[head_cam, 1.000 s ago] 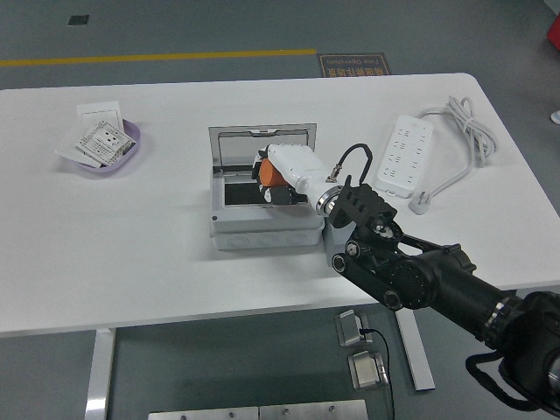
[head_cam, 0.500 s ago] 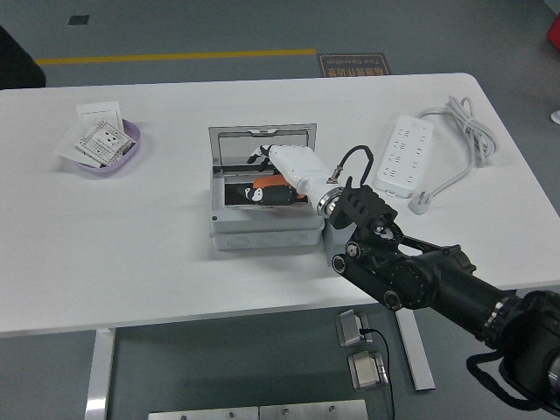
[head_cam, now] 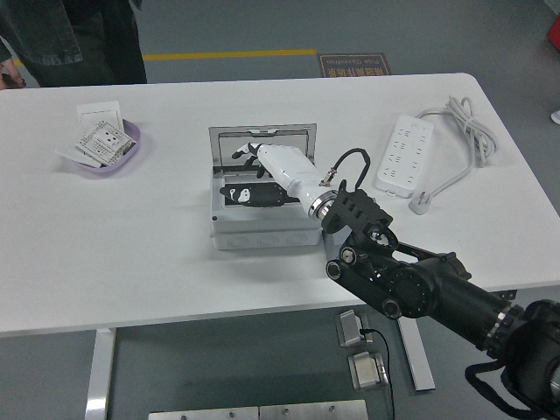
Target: Pick up the cylinder from the cube,place it in the box,flap close box
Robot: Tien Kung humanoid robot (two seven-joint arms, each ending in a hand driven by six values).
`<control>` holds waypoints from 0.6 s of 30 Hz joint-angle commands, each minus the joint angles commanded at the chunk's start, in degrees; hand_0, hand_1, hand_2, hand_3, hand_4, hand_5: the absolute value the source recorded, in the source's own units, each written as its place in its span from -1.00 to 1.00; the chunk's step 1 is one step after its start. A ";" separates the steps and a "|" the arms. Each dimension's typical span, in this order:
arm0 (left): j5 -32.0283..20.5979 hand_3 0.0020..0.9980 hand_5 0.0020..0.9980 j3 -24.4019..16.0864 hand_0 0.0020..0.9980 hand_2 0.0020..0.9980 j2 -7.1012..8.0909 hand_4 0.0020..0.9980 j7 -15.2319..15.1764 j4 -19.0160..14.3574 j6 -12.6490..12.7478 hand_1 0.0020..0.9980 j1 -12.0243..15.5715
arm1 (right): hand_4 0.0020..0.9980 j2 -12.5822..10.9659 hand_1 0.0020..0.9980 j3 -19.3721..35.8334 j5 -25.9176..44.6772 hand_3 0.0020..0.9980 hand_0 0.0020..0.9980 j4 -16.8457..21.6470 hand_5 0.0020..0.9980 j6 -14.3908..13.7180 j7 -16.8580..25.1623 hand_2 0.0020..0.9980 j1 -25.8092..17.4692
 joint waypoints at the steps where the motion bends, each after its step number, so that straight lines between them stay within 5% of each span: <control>1: 0.06 0.30 0.01 -0.06 0.27 0.30 -0.04 0.49 0.01 0.00 0.01 0.36 0.03 | 0.80 -0.49 -0.14 0.31 0.14 0.51 -0.19 1.17 0.33 0.20 -0.33 0.25 -0.38; 11: 0.56 0.30 0.00 -0.70 0.27 0.30 -0.15 0.49 0.11 0.00 0.13 0.36 0.09 | 0.80 -6.85 -0.15 8.06 0.27 0.51 -0.21 14.33 0.35 3.15 -3.33 0.26 0.12; 18: 0.64 0.30 -0.02 -0.73 0.27 0.30 0.07 0.48 0.15 0.00 0.12 0.36 -0.09 | 0.81 -6.37 -0.15 10.18 1.95 0.51 -0.21 8.76 0.35 3.40 -1.87 0.26 6.69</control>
